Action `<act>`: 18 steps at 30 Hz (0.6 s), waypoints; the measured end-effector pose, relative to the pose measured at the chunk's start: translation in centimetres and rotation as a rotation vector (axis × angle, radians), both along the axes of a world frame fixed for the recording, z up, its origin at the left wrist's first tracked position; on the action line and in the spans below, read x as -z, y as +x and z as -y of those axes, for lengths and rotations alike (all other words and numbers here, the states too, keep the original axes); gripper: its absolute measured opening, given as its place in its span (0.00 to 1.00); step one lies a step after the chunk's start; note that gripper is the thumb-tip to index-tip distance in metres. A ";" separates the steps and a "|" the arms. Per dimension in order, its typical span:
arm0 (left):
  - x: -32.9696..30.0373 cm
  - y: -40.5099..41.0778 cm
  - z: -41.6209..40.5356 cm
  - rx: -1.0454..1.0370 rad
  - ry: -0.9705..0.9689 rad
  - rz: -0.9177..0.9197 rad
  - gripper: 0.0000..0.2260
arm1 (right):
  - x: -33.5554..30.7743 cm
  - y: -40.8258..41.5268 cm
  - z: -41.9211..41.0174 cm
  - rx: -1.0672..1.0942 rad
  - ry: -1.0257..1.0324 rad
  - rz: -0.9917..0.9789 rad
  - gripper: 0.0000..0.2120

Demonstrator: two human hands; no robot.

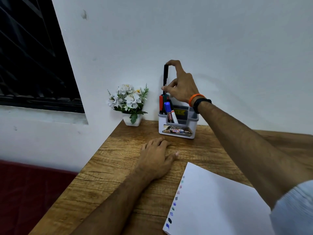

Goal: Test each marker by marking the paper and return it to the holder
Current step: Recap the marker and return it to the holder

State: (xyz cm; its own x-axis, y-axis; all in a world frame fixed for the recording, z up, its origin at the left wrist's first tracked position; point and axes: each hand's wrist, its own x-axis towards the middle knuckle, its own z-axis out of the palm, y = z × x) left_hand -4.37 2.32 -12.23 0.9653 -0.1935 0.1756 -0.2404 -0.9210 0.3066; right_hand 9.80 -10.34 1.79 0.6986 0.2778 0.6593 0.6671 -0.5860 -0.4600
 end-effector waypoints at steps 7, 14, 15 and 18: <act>0.1 0.1 0.0 -0.002 -0.002 0.012 0.27 | 0.8 -0.1 0.3 0.018 -0.192 0.026 0.17; 0.0 0.0 0.1 -0.005 0.004 -0.001 0.26 | 1.0 -0.1 1.0 0.066 -0.192 0.040 0.11; -0.1 0.0 0.1 -0.004 0.003 -0.004 0.26 | 0.9 0.1 1.1 0.073 -0.186 0.056 0.11; -0.1 -0.1 0.0 -0.003 0.000 -0.002 0.26 | 0.6 0.2 1.2 0.064 -0.173 0.093 0.09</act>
